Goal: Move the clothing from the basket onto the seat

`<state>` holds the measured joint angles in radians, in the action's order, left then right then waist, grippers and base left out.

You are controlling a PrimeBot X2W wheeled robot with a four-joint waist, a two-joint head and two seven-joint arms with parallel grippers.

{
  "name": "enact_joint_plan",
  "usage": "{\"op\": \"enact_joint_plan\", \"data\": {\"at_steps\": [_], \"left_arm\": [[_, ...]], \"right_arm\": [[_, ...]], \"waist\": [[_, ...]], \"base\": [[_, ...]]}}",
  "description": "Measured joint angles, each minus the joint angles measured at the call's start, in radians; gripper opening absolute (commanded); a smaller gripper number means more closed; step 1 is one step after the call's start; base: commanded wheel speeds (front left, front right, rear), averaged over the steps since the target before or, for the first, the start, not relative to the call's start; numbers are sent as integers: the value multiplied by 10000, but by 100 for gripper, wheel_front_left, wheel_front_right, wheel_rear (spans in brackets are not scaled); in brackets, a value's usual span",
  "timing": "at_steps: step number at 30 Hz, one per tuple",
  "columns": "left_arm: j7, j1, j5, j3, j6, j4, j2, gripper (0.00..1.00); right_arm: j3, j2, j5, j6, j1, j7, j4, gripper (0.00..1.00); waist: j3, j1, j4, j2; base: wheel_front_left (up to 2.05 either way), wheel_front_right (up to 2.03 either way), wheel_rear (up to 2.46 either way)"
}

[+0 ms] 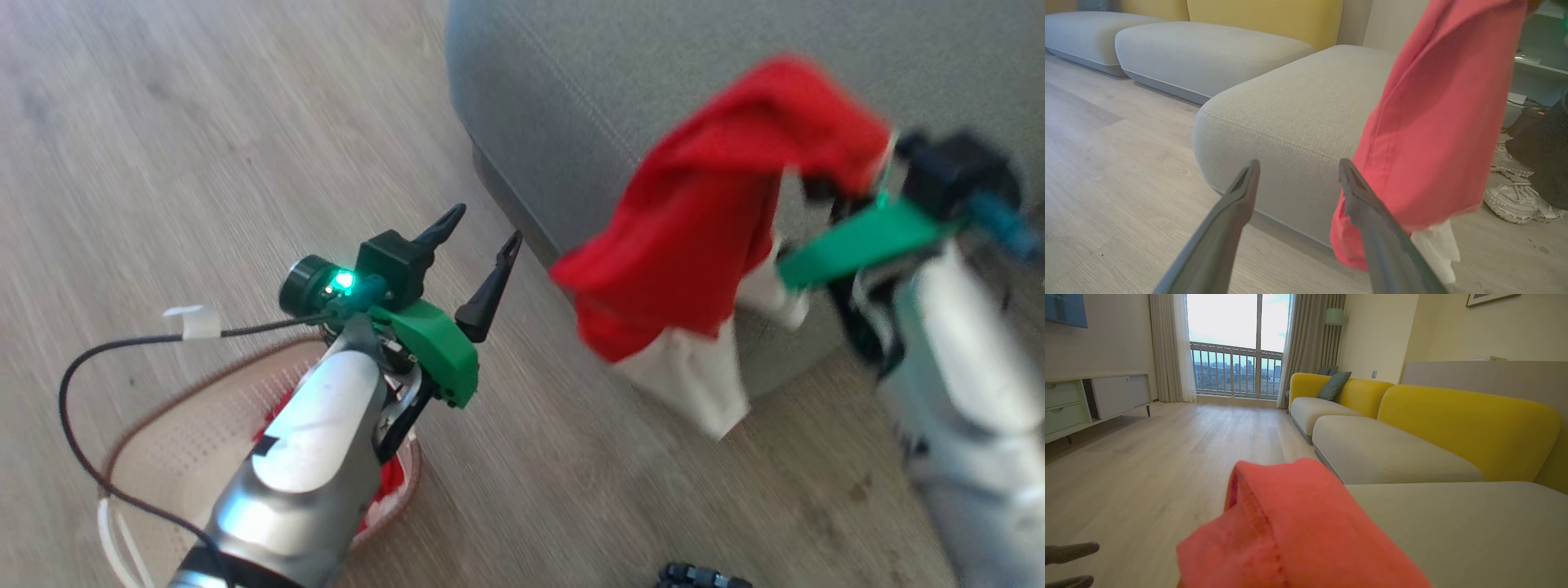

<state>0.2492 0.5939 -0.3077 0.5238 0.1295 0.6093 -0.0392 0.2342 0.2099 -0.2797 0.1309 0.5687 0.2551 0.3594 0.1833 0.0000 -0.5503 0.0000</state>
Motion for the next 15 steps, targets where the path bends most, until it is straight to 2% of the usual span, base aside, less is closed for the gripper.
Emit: {"op": "enact_joint_plan", "data": {"at_steps": [7,15], "left_arm": [[0,51,153,-25,0,-96,-497,100],[0,693,351,324,0,-301,-759,100]], "right_arm": [[-184,439,240,0,2195,2,428,0],[-1231,1279,742,2,4010,2,646,0]], "waist": [[872,1,-8,0],[2057,2,351,0]], "base": [[0,0,0],[0,0,0]]}}
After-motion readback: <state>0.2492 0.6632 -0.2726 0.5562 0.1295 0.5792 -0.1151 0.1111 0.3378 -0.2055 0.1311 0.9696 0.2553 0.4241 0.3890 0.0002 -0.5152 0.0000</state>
